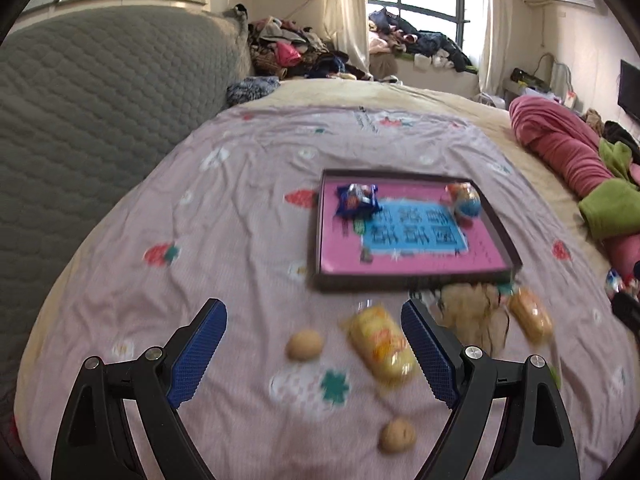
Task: Organize objects
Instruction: 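Withdraw both tools from the tray back toward the remaining snacks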
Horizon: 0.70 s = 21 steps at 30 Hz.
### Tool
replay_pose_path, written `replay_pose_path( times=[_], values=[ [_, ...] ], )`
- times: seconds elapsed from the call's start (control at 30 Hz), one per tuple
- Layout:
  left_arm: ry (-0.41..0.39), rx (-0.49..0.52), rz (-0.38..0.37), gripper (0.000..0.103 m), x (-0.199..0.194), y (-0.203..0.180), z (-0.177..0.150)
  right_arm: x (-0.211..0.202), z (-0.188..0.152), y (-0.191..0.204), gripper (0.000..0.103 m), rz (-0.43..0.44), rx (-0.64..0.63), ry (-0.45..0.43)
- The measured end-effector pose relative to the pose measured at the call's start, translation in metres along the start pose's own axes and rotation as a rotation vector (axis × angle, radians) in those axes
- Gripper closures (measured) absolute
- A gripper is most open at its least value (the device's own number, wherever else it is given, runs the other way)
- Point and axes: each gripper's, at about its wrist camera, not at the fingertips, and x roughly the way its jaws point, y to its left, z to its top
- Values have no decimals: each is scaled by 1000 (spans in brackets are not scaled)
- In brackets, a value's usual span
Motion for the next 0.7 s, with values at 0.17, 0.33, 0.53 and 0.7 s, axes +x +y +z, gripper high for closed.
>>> replay_pose_path(
  times=[0.17, 0.33, 0.53, 0.7],
  values=[
    [19, -1, 2, 13, -21, 4, -21, -31, -13, -1, 2, -8, 19, 1],
    [22, -4, -8, 13, -34, 6, -34, -48, -26, 4, 2, -19, 21, 4],
    [31, 14, -22, 13, -42, 4, -47, -54, -43, 12, 2, -35, 19, 36],
    [45, 32, -41, 13, -47, -3, -60, -57, -56, 17, 2, -49, 14, 58]
  ],
)
